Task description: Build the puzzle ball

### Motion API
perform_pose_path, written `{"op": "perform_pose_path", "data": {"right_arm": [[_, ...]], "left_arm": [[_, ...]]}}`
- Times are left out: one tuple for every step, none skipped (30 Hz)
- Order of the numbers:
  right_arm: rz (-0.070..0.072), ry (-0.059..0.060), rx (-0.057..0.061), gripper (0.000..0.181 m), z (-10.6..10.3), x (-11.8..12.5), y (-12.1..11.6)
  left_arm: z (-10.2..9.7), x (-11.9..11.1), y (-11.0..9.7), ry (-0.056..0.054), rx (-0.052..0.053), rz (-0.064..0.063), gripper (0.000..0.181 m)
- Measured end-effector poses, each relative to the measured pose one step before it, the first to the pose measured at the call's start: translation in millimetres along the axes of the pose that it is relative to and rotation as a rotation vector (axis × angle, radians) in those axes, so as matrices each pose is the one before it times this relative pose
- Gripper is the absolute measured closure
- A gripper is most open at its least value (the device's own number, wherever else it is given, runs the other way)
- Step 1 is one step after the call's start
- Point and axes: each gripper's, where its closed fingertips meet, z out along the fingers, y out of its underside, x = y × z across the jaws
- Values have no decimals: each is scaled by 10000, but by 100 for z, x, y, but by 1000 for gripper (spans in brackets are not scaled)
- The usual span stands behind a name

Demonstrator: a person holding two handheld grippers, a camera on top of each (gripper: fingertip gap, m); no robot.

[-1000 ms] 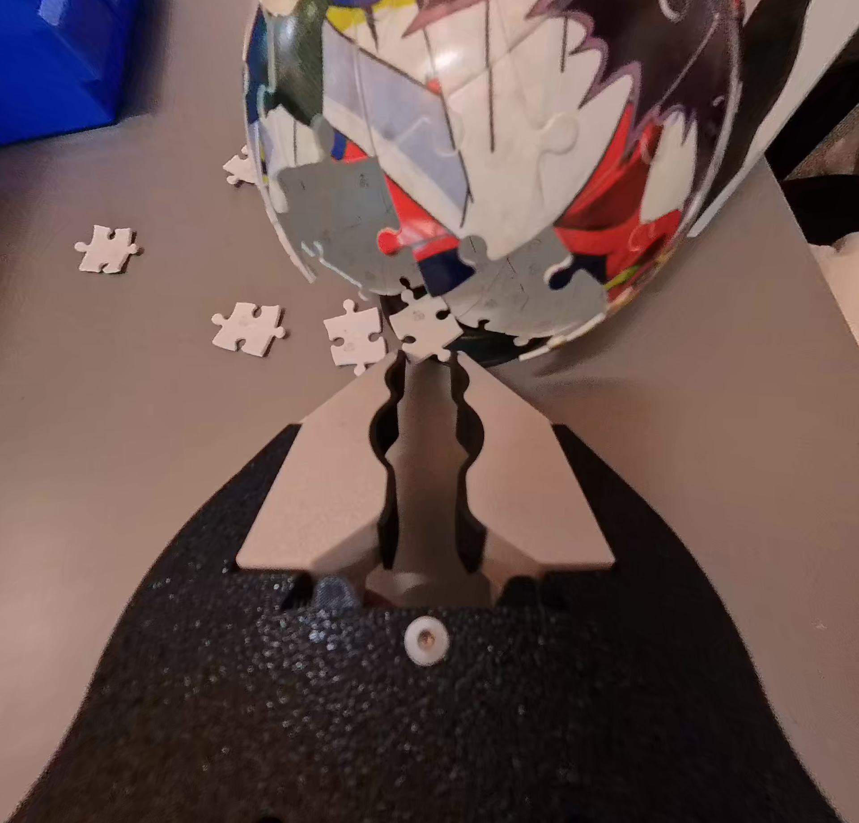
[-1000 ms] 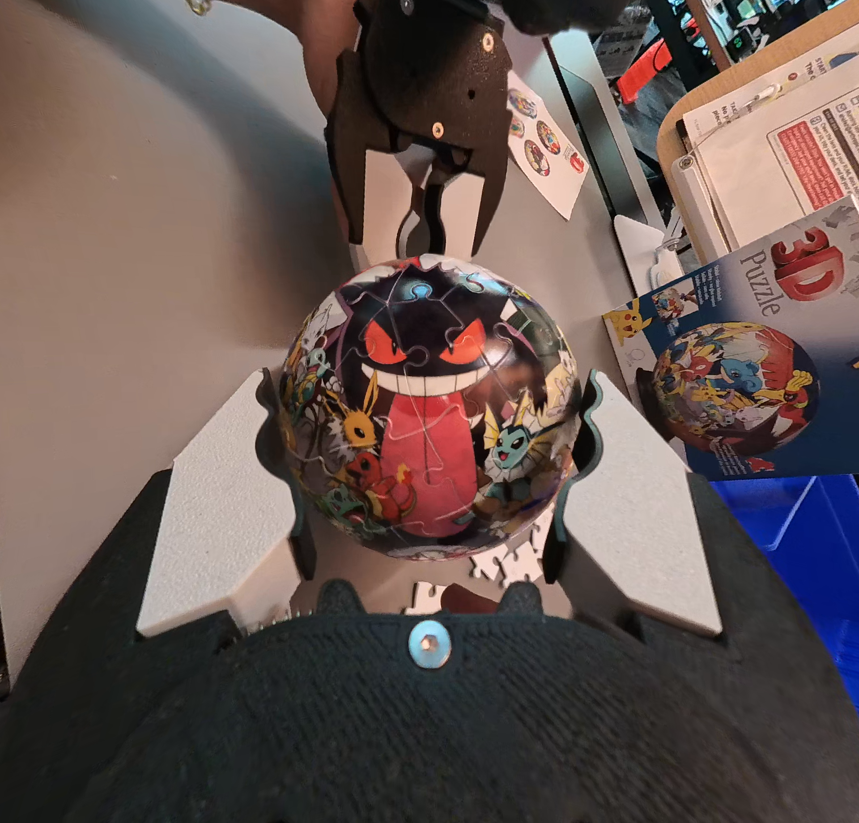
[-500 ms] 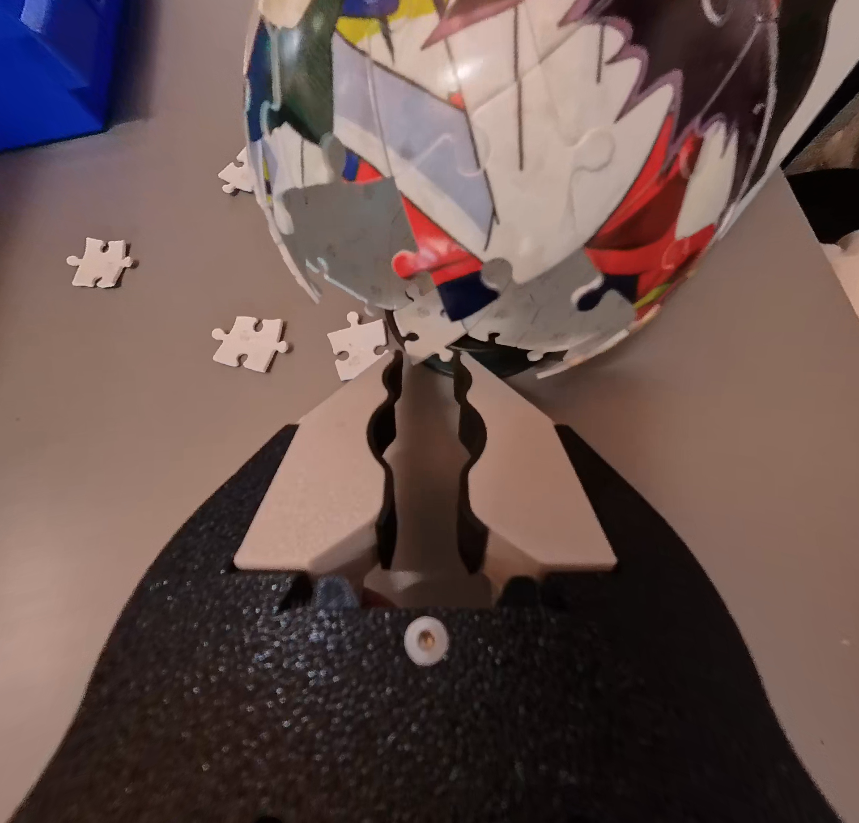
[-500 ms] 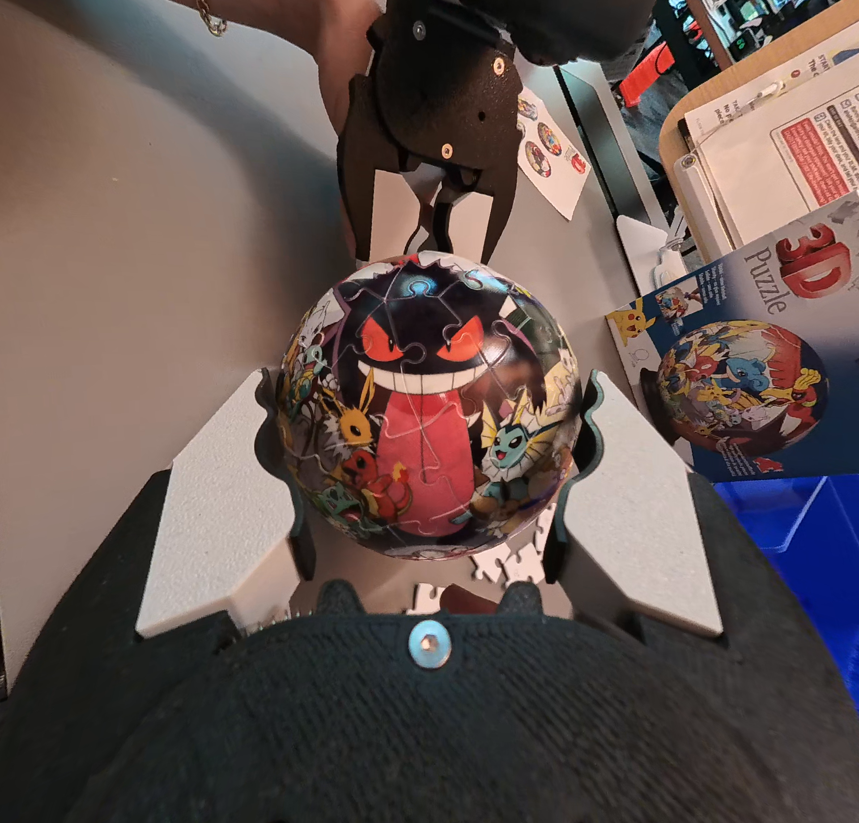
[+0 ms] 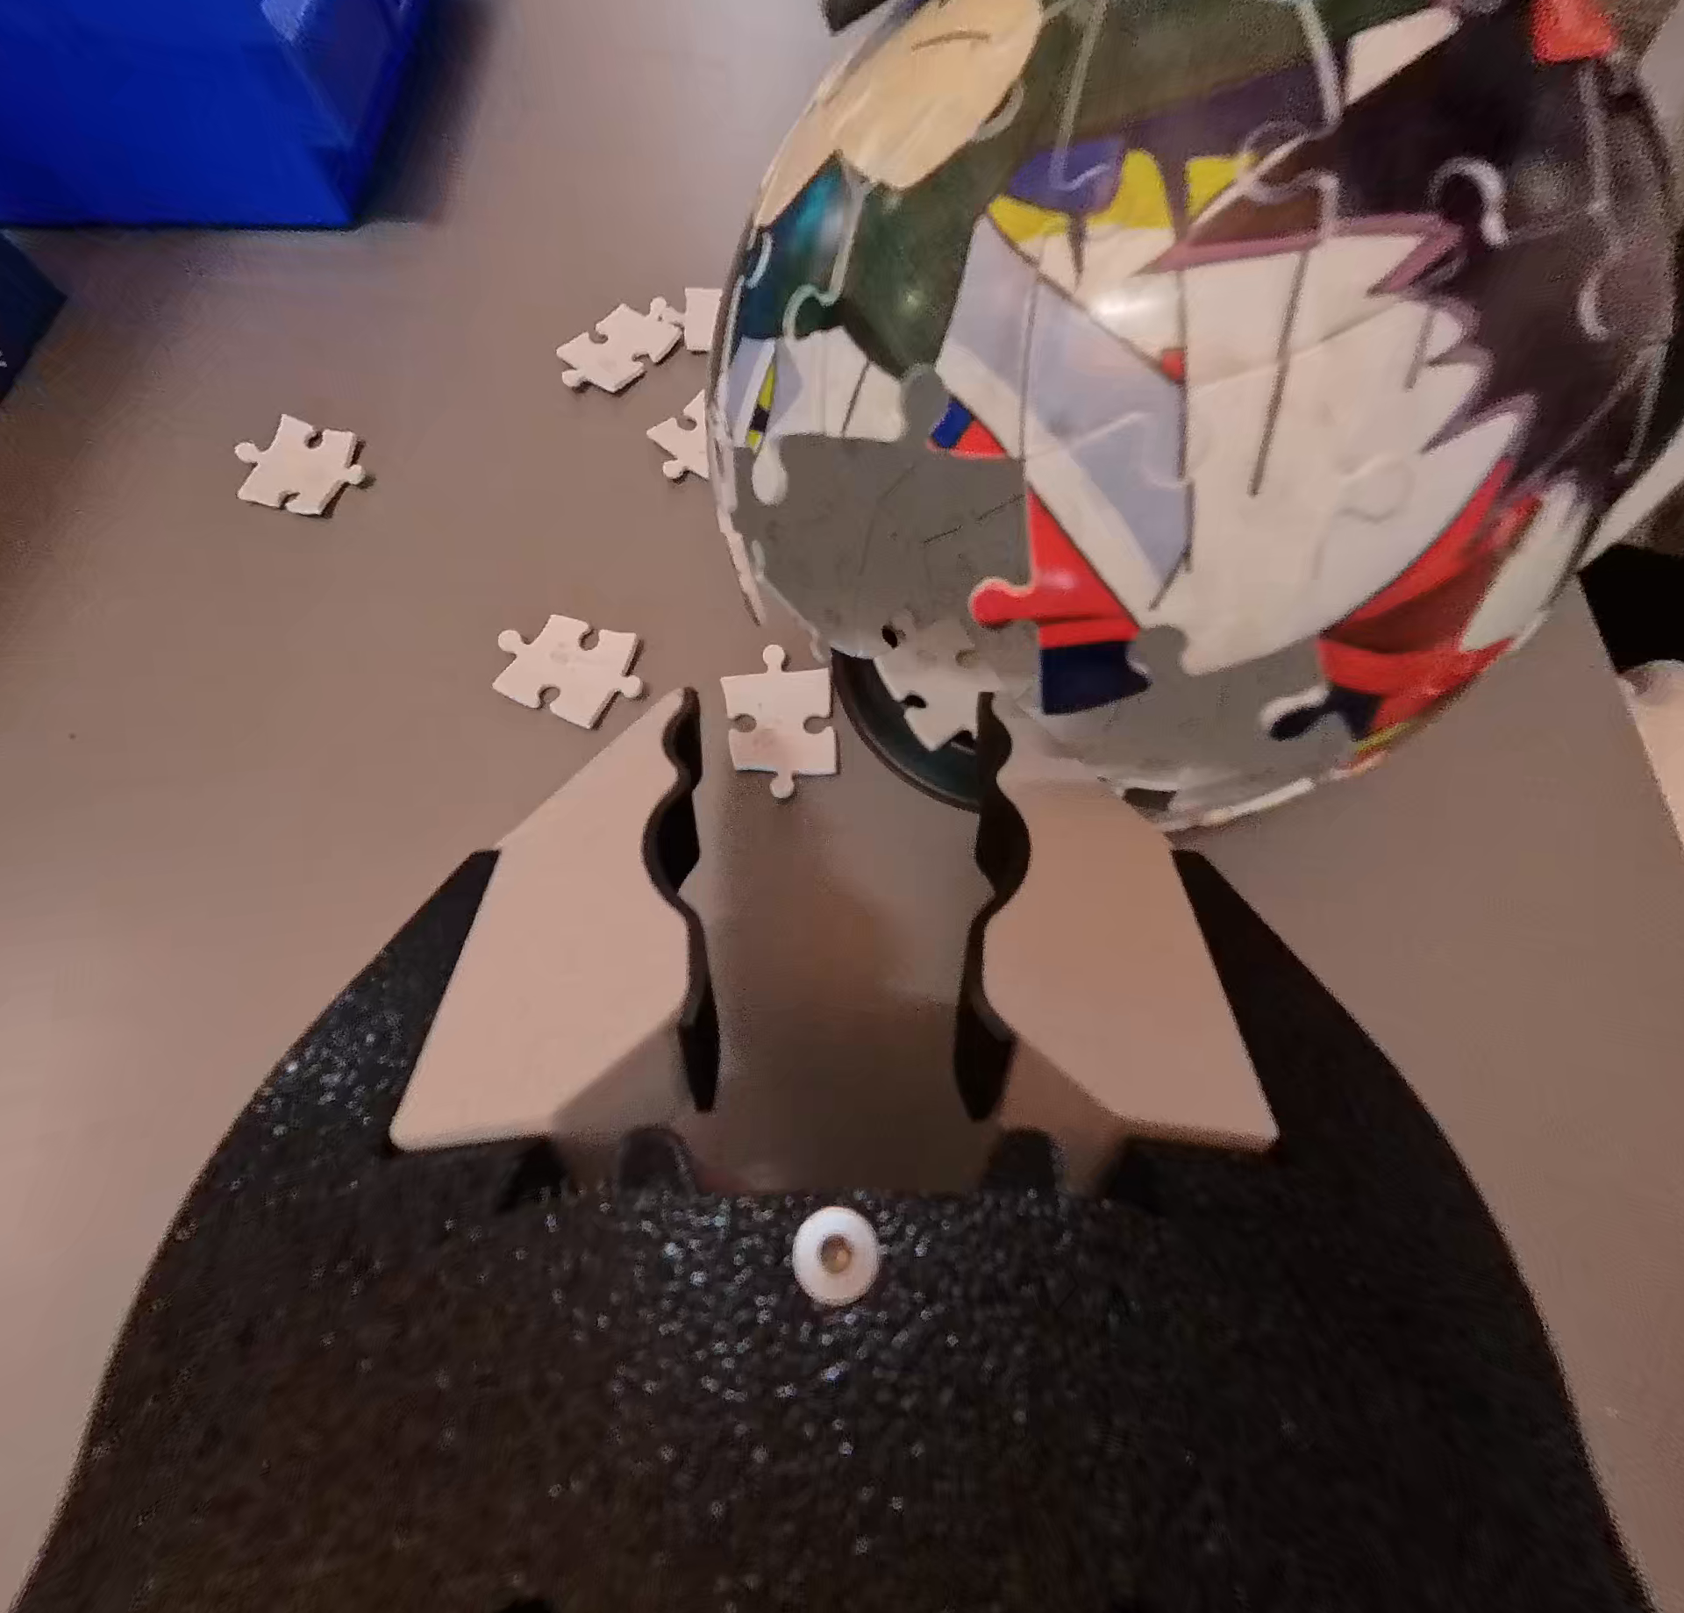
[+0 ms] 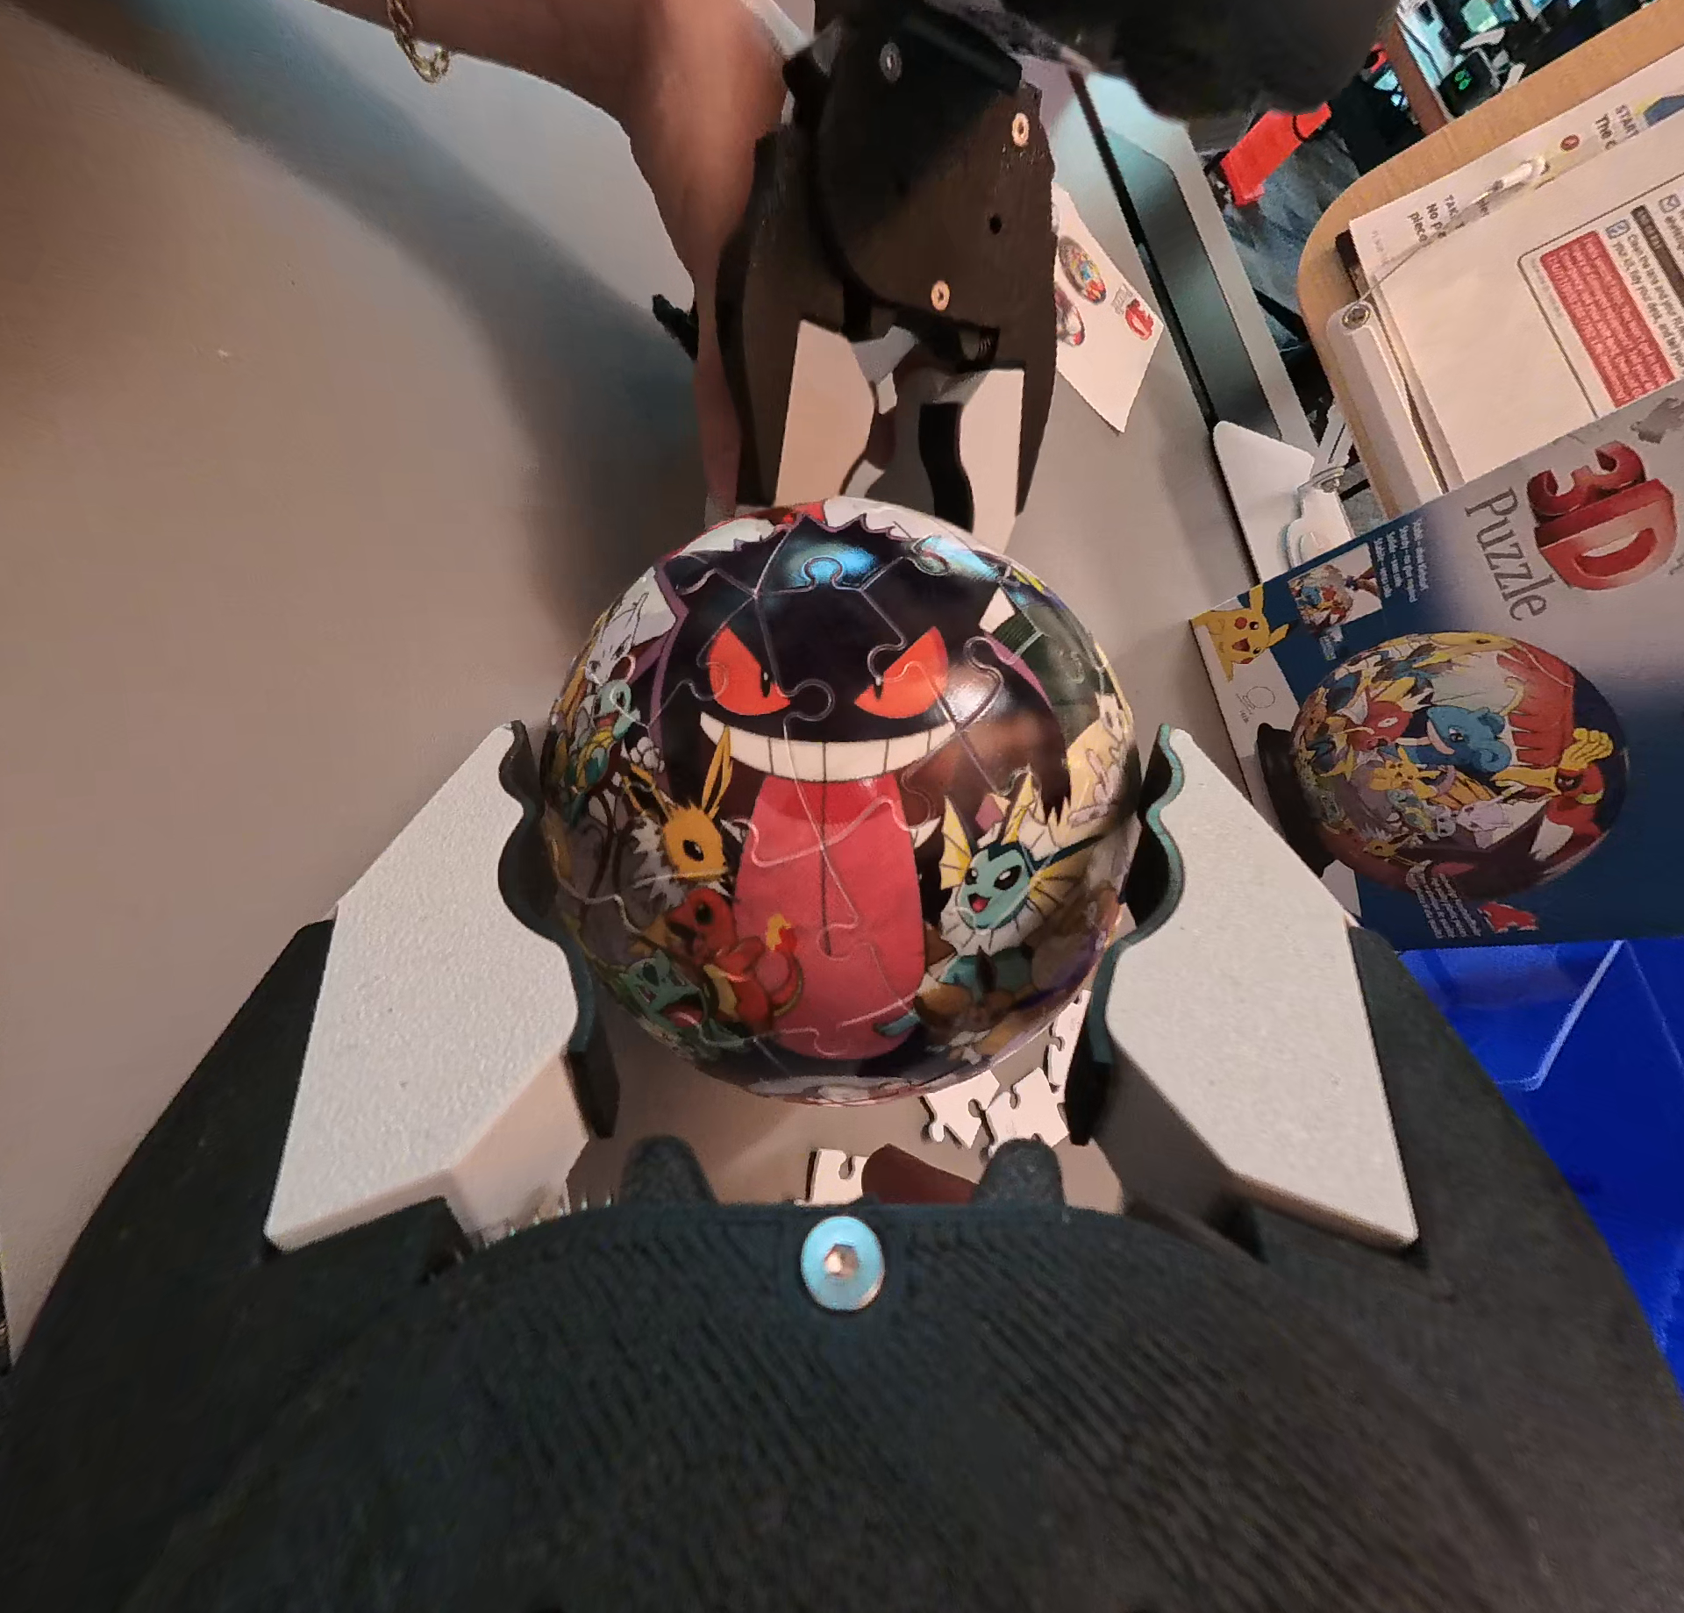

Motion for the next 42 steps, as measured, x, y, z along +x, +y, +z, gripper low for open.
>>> {"op": "perform_pose_path", "data": {"right_arm": [[0,11,1,52,11,5,-2],[-7,8,-19,52,5,-5,11],[-16,3,-30,52,8,-4,5],[-19,-1,-31,52,1,-13,21],[-17,-3,-29,52,-1,-1,18],[-15,-3,-16,52,-3,-4,8],[-2,-2,0,52,0,-2,0],[2,0,1,52,4,10,5],[-3,3,-2,52,1,-11,3],[-4,8,-7,52,-8,2,3],[-2,11,-8,52,-3,-1,12],[-8,10,-12,52,-2,-3,9],[-9,10,-7,52,-5,-9,2],[0,12,6,52,2,5,-1],[3,13,21,52,2,2,0],[0,13,18,52,16,1,-11],[1,10,14,52,13,-3,-6],[1,7,1,52,18,6,-3],[-2,-1,-4,52,9,2,-2],[0,-4,-6,52,2,2,-6],[5,-5,1,52,-2,6,-1],[7,-4,6,52,-6,-1,-7],[4,-1,4,52,-7,6,-5],[3,11,8,52,1,19,-3],[15,-6,17,52,5,-8,5],[9,5,15,52,-26,13,3],[22,2,2,52,-39,5,42],[37,8,4,52,-56,12,77],[45,6,17,52,-75,6,82],[37,4,36,52,-105,27,59],[40,-1,14,53,-159,42,63],[80,-6,-105,52,-137,102,275],[86,10,-99,51,-133,157,307],[73,4,-31,49,-140,135,226],[87,17,48,48,-117,116,75],[120,8,88,47,-19,51,26],[118,-30,42,47,113,-97,138],[53,-20,-51,45,224,-142,334],[48,-31,-49,42,333,-187,368],[122,-67,63,40,392,-209,261],[188,-29,131,37,371,-71,224],[167,7,93,35,293,45,243]], "left_arm": [[179,-56,124,-43,-94,10,120],[150,56,40,27,-47,-8,117],[111,76,25,43,-40,-5,117],[99,-15,100,-11,-88,26,117],[99,-91,171,-56,-130,68,116],[102,-154,254,-75,-177,97,115],[102,-200,325,-108,-225,107,114],[30,-192,75,-104,-79,43,112],[-20,-97,-4,-40,-41,36,112],[-56,-54,-6,-24,-32,22,111],[-71,-74,-32,-36,4,0,111],[-82,-105,-115,-47,77,-60,111],[-80,-38,-235,16,160,-138,111],[-42,40,-328,89,213,-212,111],[45,53,-325,117,203,-273,108],[150,129,-239,162,125,-280,102],[238,163,-89,154,3,-211,95],[271,63,56,56,-110,-71,91],[273,-50,130,-50,-160,70,88],[273,-124,134,-114,-154,141,85],[251,-132,103,-122,-139,135,83],[250,-159,120,-134,-156,107,82],[248,-149,175,-130,-185,117,81],[175,-88,-3,-82,-50,65,79],[62,-60,-29,-39,-2,43,79],[-55,-174,12,-81,-1,0,78],[-106,-223,47,-84,-1,-3,78],[-143,-155,68,-27,0,-3,77],[-165,-141,80,7,-4,-9,77],[-155,-193,52,-24,4,-30,77],[-135,-231,66,-61,-22,-36,78],[-97,-181,61,-41,-26,-36,77],[-80,-81,55,-15,-24,-43,77],[-46,-44,33,-14,-3,-38,77],[-17,-6,18,-25,16,-26,77],[-2,17,9,-22,25,-24,77],[-27,3,8,-18,22,-10,78],[-50,-33,11,-26,10,12,77],[-74,-58,2,-21,-2,25,77],[-68,-108,10,-31,-18,26,76],[-87,-147,4,-44,-21,12,76],[-85,-186,11,-53,-12,-4,75]]}}
